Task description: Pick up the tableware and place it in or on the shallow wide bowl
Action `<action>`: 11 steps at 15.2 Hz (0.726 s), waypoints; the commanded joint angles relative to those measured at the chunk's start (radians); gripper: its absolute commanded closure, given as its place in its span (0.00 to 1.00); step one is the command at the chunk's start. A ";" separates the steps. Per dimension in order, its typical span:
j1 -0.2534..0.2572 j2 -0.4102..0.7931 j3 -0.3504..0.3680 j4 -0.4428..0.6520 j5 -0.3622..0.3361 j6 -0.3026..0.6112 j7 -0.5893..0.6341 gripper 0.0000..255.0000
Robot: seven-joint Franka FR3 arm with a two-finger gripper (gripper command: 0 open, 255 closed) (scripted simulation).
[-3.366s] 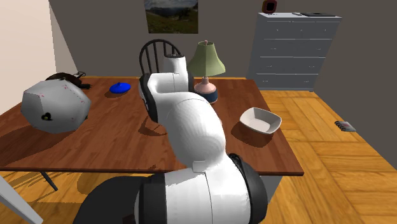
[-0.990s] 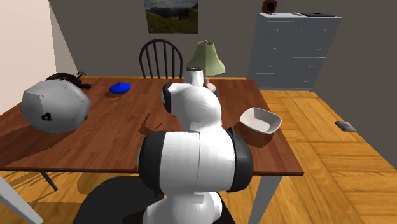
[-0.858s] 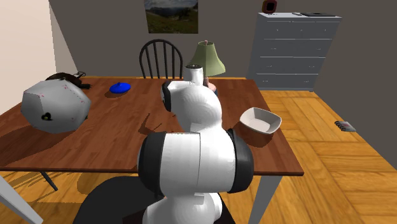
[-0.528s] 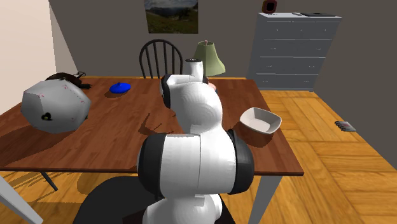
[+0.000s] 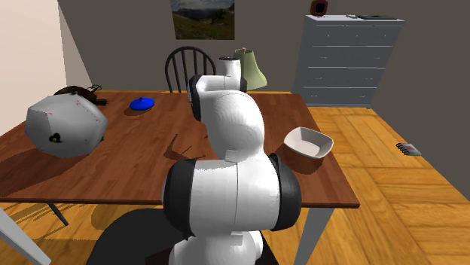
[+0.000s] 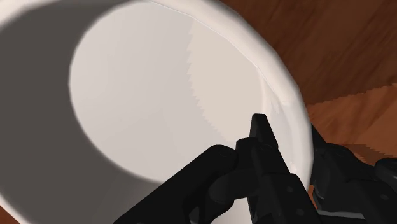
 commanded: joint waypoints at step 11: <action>-0.029 0.063 -0.092 0.163 -0.012 -0.094 -0.130 1.00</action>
